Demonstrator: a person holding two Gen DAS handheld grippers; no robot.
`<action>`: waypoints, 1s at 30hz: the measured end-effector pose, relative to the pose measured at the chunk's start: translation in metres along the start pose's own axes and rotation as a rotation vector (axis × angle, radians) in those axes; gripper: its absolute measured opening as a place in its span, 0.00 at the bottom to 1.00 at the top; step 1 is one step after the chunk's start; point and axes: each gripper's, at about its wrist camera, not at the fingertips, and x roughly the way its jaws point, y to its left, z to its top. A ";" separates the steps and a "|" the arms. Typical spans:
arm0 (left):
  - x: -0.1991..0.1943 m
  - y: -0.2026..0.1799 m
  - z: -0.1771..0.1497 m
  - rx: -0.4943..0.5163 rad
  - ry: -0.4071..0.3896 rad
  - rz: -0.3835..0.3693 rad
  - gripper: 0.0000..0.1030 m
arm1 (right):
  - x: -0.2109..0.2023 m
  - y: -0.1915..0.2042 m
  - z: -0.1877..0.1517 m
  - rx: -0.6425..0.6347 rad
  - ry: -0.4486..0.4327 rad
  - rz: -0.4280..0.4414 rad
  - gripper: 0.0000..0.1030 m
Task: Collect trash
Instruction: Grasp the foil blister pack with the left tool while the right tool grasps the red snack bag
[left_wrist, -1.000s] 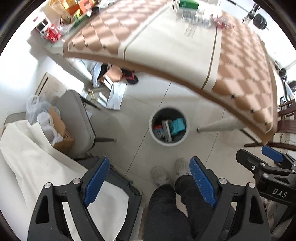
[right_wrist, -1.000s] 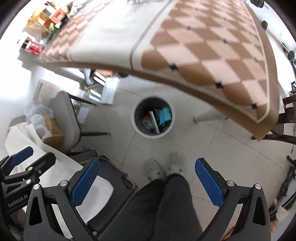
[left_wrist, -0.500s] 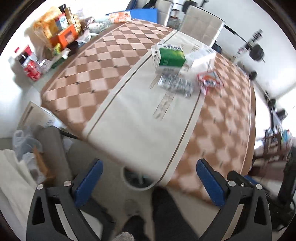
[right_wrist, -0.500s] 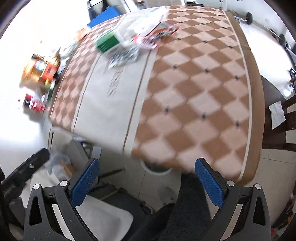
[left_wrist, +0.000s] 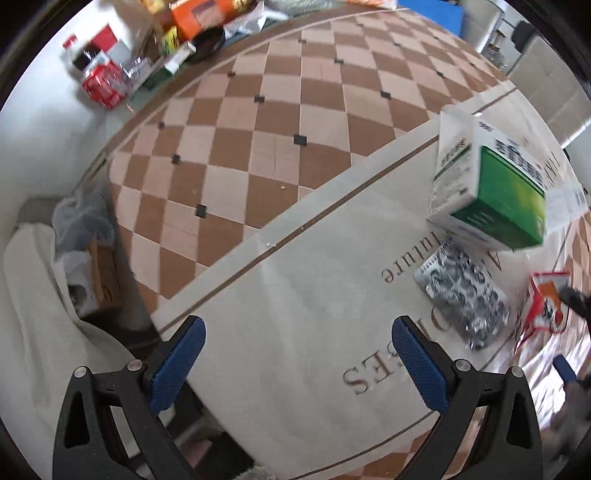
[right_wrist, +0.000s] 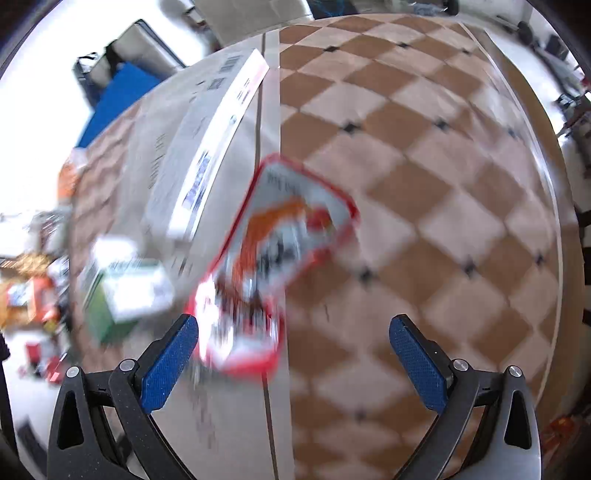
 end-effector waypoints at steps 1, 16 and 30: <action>0.004 -0.001 0.001 -0.002 0.012 0.000 1.00 | 0.009 0.007 0.008 0.000 0.005 -0.016 1.00; 0.038 -0.058 0.002 -0.125 0.247 -0.282 1.00 | 0.030 0.040 0.016 -0.390 -0.080 -0.189 0.39; 0.059 -0.090 -0.004 -0.223 0.282 -0.164 0.77 | 0.013 -0.031 0.037 -0.384 -0.049 -0.215 0.38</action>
